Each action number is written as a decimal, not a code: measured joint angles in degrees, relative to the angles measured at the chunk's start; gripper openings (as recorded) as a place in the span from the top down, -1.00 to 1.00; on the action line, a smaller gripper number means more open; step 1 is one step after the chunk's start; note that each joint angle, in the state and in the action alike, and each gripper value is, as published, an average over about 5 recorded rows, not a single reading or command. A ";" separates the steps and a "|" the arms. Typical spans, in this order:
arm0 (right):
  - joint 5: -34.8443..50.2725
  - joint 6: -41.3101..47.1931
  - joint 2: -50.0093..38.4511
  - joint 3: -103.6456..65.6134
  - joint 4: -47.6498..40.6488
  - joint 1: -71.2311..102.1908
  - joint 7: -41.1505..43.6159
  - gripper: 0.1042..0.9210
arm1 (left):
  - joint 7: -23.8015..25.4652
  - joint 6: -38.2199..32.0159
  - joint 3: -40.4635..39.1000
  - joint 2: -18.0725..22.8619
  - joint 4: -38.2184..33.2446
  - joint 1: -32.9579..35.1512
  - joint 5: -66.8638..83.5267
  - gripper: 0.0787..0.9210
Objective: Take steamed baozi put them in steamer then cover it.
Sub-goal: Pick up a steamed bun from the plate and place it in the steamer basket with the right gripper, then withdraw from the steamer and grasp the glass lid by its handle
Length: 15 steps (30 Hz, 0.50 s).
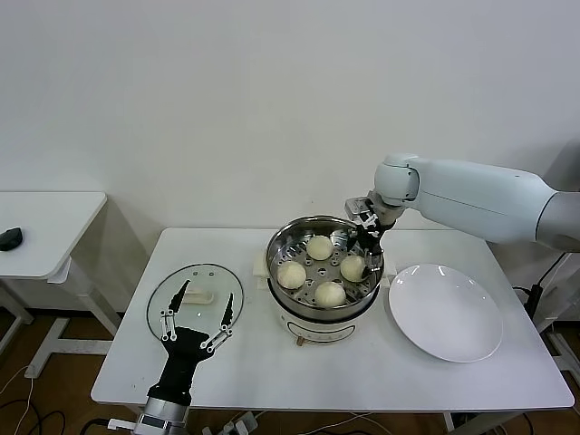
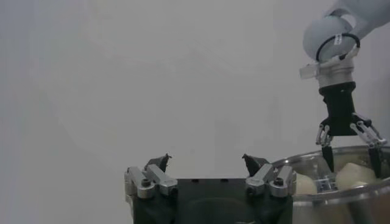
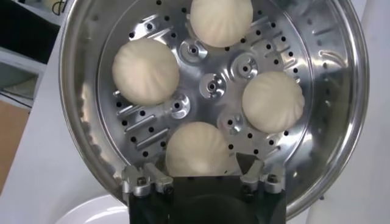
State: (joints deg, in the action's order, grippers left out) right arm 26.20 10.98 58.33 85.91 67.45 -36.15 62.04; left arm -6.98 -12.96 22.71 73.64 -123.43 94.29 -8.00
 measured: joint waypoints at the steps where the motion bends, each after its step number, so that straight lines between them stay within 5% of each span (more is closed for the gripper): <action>1: 0.17 -0.04 -0.33 -0.54 0.28 0.21 -0.21 -0.76 | 0.00 0.00 -0.01 0.00 -0.02 0.00 -0.02 -0.77; 9: 6.24 -1.17 -5.62 -9.89 4.44 3.40 -7.20 -0.76 | 0.00 0.04 -0.13 -0.13 -0.22 -0.24 -0.50 -0.77; 15: 10.74 -4.83 -11.22 -20.47 9.48 9.19 -21.59 -0.76 | -0.10 0.46 -0.62 -0.25 -0.29 -0.81 -1.47 -0.77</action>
State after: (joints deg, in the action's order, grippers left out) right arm 36.94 6.15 47.11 65.44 76.93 -26.95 40.46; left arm -7.08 -12.50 22.09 73.39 -123.72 93.48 -9.47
